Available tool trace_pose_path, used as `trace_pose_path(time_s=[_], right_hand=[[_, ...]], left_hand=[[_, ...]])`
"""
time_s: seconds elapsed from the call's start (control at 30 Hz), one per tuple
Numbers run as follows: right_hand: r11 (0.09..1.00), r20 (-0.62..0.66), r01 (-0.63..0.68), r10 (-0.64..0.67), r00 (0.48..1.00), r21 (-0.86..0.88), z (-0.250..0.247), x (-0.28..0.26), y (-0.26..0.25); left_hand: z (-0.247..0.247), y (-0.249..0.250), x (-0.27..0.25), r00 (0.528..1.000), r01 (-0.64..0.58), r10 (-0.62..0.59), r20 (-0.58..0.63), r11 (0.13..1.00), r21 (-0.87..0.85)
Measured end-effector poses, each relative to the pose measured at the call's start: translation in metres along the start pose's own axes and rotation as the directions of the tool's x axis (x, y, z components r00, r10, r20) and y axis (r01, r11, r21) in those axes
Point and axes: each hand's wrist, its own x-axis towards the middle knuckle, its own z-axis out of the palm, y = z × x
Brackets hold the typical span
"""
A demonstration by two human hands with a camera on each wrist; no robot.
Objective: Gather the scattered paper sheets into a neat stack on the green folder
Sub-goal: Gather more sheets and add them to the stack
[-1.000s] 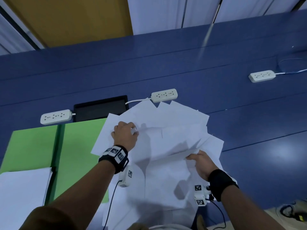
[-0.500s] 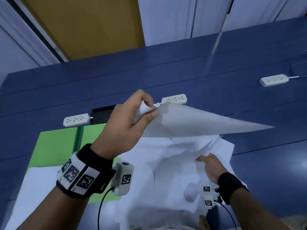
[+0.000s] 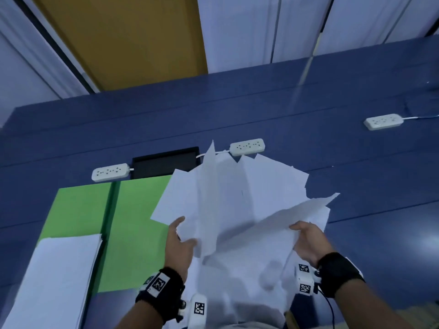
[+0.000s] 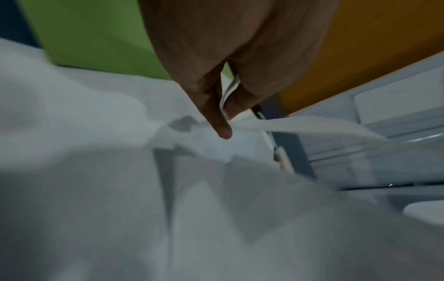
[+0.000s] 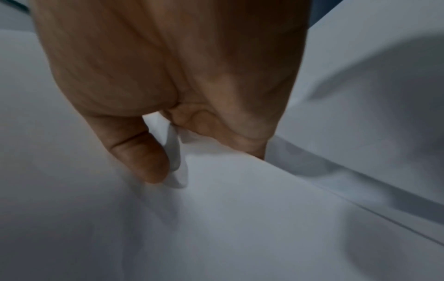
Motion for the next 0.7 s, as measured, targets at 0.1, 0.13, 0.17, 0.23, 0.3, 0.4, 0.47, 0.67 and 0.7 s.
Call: trace_pose_path(time_s=[0.1,0.13,0.17,0.23,0.3,0.4,0.47,0.67,0.7], right_hand=[[0.999,-0.011,-0.031,0.031,0.999,0.041,0.004,-0.015,-0.004],[0.998,-0.027,-0.008,0.01,1.0,0.067,0.005,-0.019,-0.005],[0.994,-0.014,0.01,-0.009,1.0,0.109,0.009,-0.023,-0.007],[0.975,0.12,0.027,-0.054,0.991,0.222,0.011,-0.026,-0.012],[0.956,0.213,-0.008,-0.057,0.975,0.295,-0.002,-0.01,-0.011],[0.956,0.255,0.022,-0.101,0.962,0.293,-0.025,0.025,-0.007],[0.983,0.311,0.107,-0.149,0.939,0.148,-0.015,0.026,-0.01],[0.963,0.013,0.009,-0.006,1.0,-0.27,0.035,0.018,0.006],[0.941,-0.049,0.004,-0.022,0.999,-0.339,0.033,0.027,0.012]], left_hand=[[0.003,-0.036,-0.006,0.995,0.048,-0.066,0.073,0.973,0.225],[0.004,-0.044,-0.009,0.994,0.019,-0.055,0.093,0.938,0.347],[0.005,-0.049,-0.011,0.993,-0.006,-0.047,0.11,0.9,0.436],[0.005,-0.052,-0.013,0.992,-0.016,-0.049,0.117,0.866,0.499],[0.005,-0.053,-0.01,0.99,0.001,-0.074,0.122,0.857,0.516],[0.004,-0.053,-0.007,0.97,0.002,-0.135,0.201,0.835,0.551],[0.006,-0.051,-0.002,0.943,-0.057,-0.16,0.291,0.787,0.615],[0.016,-0.031,0.001,0.89,-0.161,-0.215,0.403,0.678,0.717],[0.015,-0.031,0.002,0.881,-0.164,-0.236,0.41,0.661,0.732]])
